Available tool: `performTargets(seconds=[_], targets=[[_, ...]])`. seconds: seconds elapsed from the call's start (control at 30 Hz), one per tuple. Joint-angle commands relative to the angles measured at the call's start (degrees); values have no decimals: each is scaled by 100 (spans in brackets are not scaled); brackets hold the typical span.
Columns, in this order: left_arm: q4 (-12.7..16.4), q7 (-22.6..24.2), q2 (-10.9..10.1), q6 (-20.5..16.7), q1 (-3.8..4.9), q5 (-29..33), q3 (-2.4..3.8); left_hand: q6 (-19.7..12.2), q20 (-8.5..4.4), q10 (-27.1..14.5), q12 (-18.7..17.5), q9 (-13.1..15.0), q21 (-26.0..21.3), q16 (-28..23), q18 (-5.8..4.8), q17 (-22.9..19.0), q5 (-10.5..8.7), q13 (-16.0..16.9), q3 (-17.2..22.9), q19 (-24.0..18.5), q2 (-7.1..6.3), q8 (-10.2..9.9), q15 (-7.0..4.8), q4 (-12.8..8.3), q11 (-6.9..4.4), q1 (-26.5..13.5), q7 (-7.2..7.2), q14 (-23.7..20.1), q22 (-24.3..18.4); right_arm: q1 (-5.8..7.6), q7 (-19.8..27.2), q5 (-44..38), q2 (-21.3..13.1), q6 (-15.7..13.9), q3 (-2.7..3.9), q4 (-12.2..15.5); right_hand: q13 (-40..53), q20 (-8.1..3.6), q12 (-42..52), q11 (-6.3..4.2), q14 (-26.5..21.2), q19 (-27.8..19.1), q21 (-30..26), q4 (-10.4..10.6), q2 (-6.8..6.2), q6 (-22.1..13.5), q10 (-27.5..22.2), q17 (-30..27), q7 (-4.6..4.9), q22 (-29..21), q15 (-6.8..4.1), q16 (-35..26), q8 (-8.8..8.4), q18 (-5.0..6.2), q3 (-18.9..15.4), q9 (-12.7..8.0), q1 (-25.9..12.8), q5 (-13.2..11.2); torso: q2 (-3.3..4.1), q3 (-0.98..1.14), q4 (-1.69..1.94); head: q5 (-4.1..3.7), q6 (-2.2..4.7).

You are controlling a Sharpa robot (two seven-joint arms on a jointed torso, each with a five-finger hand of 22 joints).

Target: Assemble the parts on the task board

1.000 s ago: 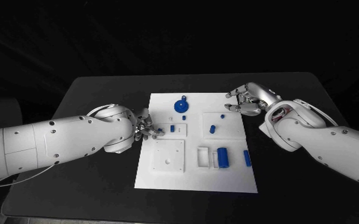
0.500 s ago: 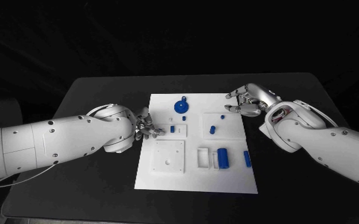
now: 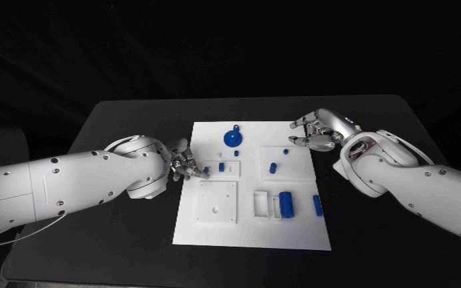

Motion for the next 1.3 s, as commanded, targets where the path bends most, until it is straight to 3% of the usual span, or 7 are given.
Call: performTargets(seconds=[0.03, 0.2, 0.4, 0.9, 1.3], targets=[[69, 160, -43, -129, 9, 54, 1, -120, 11, 56, -158, -15, -126, -71, -43, -77, 19, -22, -34, 17, 72, 55, 9, -158, 34, 78, 26, -38, -57, -12, 56, -38, -2, 50, 2, 3, -2, -9, -26, -34, 0, 263, -20, -5, -4, 33, -17, -6, 15, 774, -25, -37, -23, 61, 22, -9, -44, 21, 5, -3, -1, 11, 4], [128, 232, -95, -228, 9, 54, -5, -389, 35, 8, -358, -335, -393, -60, -43, -191, 112, 42, -58, 127, 224, 459, 30, -401, 51, 208, 64, -73, -28, -24, 59, -34, -9, 48, 2, 5, -2, -9, -26, -34, 0, 263, -20, -5, -4, 33, -17, -6, 15, 774, -25, -37, -23, 61, 22, -9, -44, 21, 6, -5, 0, 20, 4], [174, 330, -119, -410, 9, 51, -17, -404, 30, 27, -397, -525, -553, -30, -43, -243, 308, 100, -112, 196, 351, 612, 23, -495, 28, 407, 56, -74, 96, -34, 60, -30, -13, 45, 2, 8, -2, -9, -26, -34, 0, 263, -20, -5, -4, 33, -17, -6, 15, 774, -25, -37, -23, 61, 22, -9, -44, 21, 8, -3, -2, 28, 1], [205, 419, -105, -766, 8, -51, -25, -423, 23, 70, -408, -627, -723, 12, -43, -274, 145, 140, -139, 304, 301, 702, 20, -354, 25, 342, 48, -42, 217, -43, 57, -29, -17, 49, 2, 9, -2, -9, -26, -34, 0, 263, -20, -5, -4, 33, -17, -6, 15, 774, -25, -37, -23, 61, 22, -9, -44, 21, 9, 7, -8, 17, 8], [66, 241, 26, -511, 7, -191, -34, -429, 25, 69, -415, -638, -774, 21, -43, -280, 113, 151, -103, 328, 316, 738, 21, -275, 26, 364, 44, -50, 230, -46, 54, -29, -18, 61, 2, 12, -2, -9, -26, -34, 0, 263, -20, -5, -4, 33, -17, -6, 15, 774, -25, -37, -23, 61, 22, -9, -44, 21, 11, 10, -6, -7, -1]])
